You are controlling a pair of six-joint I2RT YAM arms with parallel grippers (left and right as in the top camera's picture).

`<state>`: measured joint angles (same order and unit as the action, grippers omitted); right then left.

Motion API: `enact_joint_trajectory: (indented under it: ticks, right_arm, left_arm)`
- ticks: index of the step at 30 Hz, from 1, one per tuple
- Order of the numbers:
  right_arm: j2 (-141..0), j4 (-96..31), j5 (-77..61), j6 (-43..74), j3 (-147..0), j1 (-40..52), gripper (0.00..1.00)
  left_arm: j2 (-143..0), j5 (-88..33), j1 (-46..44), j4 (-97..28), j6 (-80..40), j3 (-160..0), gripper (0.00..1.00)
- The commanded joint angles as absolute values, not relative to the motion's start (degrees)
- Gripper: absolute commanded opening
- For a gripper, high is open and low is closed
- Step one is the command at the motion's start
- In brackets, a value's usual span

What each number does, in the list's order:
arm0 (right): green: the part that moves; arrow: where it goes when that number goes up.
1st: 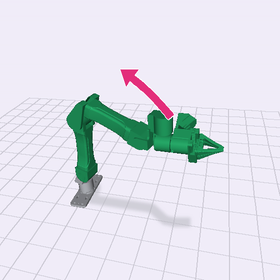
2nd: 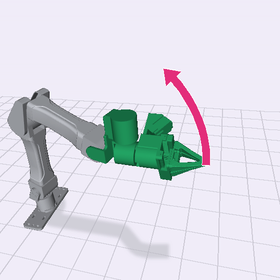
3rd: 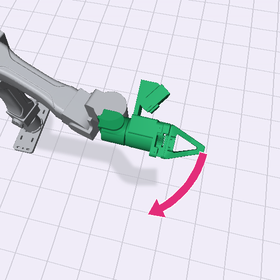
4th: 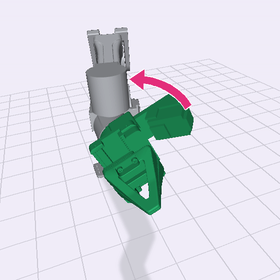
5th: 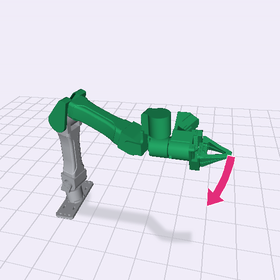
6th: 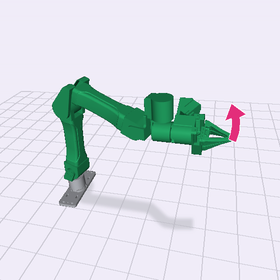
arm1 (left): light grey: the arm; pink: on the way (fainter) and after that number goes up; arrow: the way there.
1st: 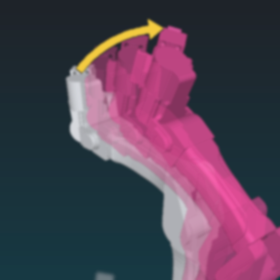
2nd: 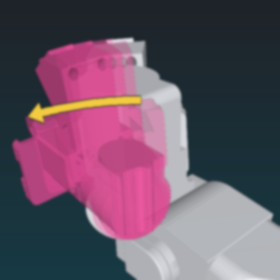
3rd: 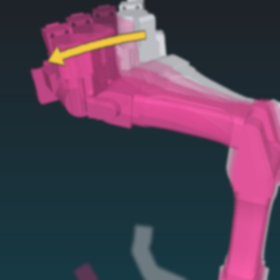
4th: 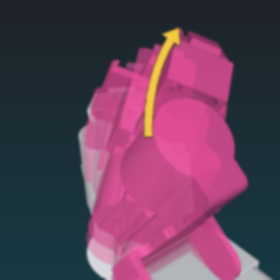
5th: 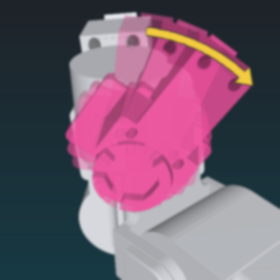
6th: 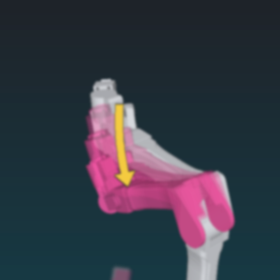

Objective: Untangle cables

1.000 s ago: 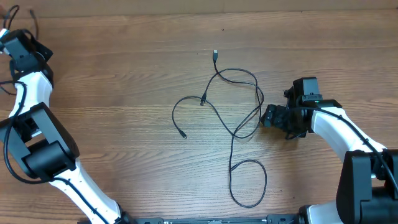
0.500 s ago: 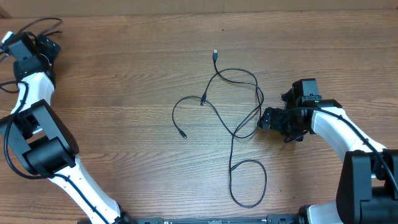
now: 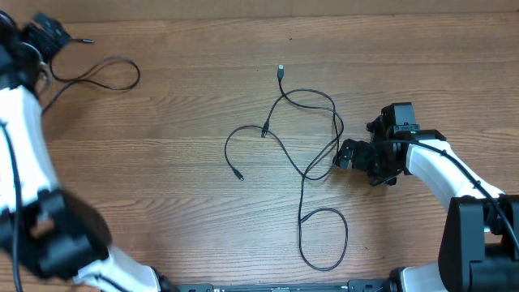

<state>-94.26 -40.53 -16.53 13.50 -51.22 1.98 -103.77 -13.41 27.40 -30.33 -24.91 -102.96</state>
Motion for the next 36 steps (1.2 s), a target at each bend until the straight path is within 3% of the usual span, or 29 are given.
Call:
enact_joint_trajectory:
  ticks: [1,15,29,36]
  right_arm:
    - [-94.56,-40.38,-17.06,13.72,-51.44,2.28,1.0]
    - [-89.01,-46.5,-16.99,13.74,-60.58,2.2,1.0]
    - [-85.23,-51.59,-12.43,20.8,-62.76,1.34,1.0]
    - [-79.77,-53.15,-9.52,25.65,-62.76,-7.31,1.0]
  left_arm:
    - [-96.07,-17.02,26.55,-35.79,-23.79,-104.47,1.0]
    - [-87.72,-18.28,12.38,-64.36,-26.24,-104.2,0.99]
    - [-96.49,-18.04,-10.35,-65.56,-26.98,-104.18,0.99]
    - [-103.98,-18.04,-21.89,-63.33,-16.01,-104.18,0.96]
